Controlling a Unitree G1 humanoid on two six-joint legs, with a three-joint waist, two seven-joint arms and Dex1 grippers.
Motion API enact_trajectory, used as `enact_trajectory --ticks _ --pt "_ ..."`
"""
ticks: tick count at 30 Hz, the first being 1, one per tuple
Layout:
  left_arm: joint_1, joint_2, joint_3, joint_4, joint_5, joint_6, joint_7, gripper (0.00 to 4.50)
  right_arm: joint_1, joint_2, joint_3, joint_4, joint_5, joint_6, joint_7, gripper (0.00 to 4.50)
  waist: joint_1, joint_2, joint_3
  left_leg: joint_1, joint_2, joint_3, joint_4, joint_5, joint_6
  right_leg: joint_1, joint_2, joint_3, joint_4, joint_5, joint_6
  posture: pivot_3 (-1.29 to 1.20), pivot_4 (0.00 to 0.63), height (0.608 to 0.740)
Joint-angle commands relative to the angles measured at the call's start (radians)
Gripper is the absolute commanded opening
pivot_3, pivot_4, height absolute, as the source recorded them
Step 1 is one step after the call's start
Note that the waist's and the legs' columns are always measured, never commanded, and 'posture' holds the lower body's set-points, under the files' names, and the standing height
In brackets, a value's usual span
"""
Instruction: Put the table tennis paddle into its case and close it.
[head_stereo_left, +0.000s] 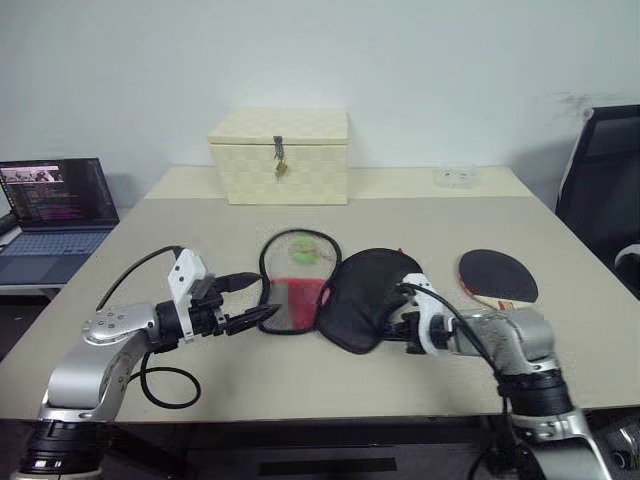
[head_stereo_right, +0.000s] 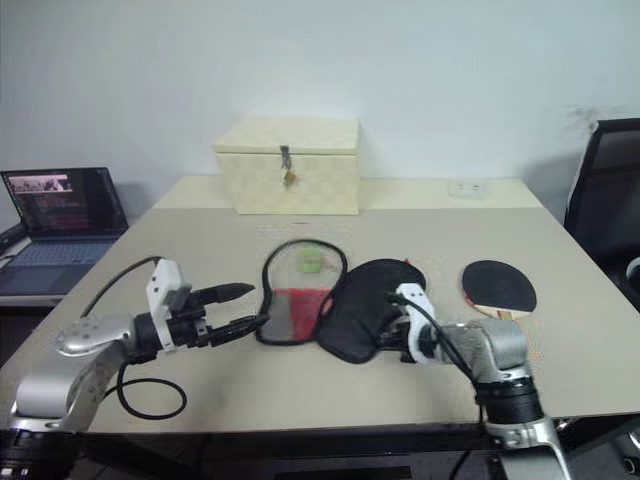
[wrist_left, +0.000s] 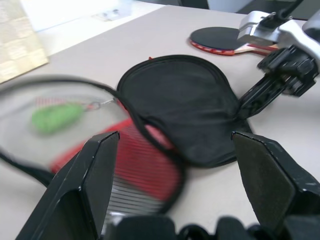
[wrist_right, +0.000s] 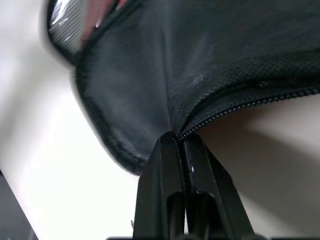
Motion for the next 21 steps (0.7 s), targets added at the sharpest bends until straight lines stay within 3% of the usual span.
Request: enact_trajectory --ticks 1,8,13,21 --pt "-0.035 -0.002 -0.009 -0.022 -0.007 -0.010 -0.013 3.92 -0.013 -0.082 0.033 -0.032 0.019 -0.004 0.073 0.04 -0.001 0.000 0.000 0.000 0.000 0.000 0.000 0.000 0.000 0.000 0.000 0.000 0.000 0.000 0.000 0.00 0.150 0.740" --pt "-0.067 -0.021 -0.038 -0.006 0.001 -0.017 -0.023 3.92 -0.045 -0.258 0.125 0.016 -0.015 -0.065 0.204 0.04 0.000 0.000 0.000 -0.001 -0.001 0.001 0.001 0.000 0.000 0.000 0.001 0.000 -0.001 0.000 0.000 0.00 0.150 0.740" --pt "-0.094 -0.039 -0.068 0.008 0.011 -0.029 -0.034 3.92 -0.139 -0.389 0.248 0.163 -0.095 -0.197 0.347 0.04 0.001 0.000 0.000 -0.001 -0.001 0.001 0.001 0.000 0.000 0.000 0.001 -0.001 -0.001 0.000 0.002 0.00 0.150 0.740" --pt "-0.116 -0.056 -0.086 0.023 0.025 -0.042 -0.038 3.92 -0.270 -0.421 0.346 0.388 -0.227 -0.369 0.486 0.04 0.001 -0.001 0.001 -0.001 0.000 0.001 0.001 0.000 0.000 -0.001 0.001 0.000 -0.001 0.000 0.001 0.00 0.150 0.740"
